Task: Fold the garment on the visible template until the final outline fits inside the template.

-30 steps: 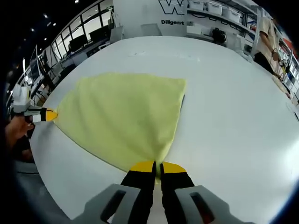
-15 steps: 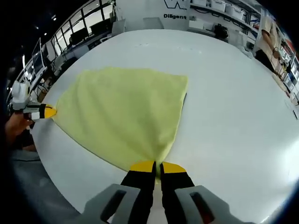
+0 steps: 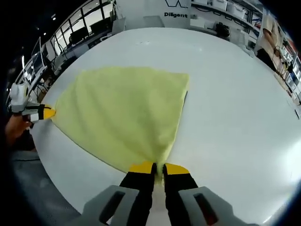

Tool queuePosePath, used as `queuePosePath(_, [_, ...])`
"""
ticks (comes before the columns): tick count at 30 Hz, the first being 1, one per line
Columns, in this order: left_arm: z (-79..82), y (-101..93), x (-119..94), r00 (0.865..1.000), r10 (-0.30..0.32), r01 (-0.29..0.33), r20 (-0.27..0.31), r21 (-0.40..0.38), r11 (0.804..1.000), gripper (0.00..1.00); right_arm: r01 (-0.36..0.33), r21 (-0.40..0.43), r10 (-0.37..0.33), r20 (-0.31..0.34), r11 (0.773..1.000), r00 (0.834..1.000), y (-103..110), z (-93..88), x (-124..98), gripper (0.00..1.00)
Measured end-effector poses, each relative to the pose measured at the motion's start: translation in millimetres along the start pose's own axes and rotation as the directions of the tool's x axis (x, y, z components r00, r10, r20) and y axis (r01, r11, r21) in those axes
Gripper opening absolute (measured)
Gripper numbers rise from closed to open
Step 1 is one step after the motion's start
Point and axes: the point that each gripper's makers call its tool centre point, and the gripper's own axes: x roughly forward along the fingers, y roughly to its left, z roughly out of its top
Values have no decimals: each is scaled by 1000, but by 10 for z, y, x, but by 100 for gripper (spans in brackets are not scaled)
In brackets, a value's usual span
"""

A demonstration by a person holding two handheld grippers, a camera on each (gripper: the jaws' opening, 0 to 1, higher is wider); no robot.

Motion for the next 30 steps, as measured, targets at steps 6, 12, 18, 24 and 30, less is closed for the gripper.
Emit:
queuePosePath(6, [17, 54, -53, 1000, 20, -20, 1, -16, 1000, 11, 13, 12, -14, 16, 1000, 1000, -42, 15, -60, 9])
queuePosePath(12, [114, 129, -178, 998, 51, -51, 42, -20, 999, 12, 36, 13, -37, 94, 999, 995, -88, 174, -157, 7])
queuePosePath(18, [323, 108, -329, 989, 68, -65, 130, -29, 997, 19, 51, -28, -45, 190, 998, 981, -30, 378, -279, 8])
queuePosePath(24, [506, -49, -556, 967, 54, -53, 248, -13, 999, 40, 70, -73, -41, 341, 995, 939, 93, 611, -548, 25])
queuePosePath(30, [599, -174, -722, 937, 50, -36, 345, -47, 998, 67, 104, -74, -59, 461, 992, 886, 224, 723, -753, 63])
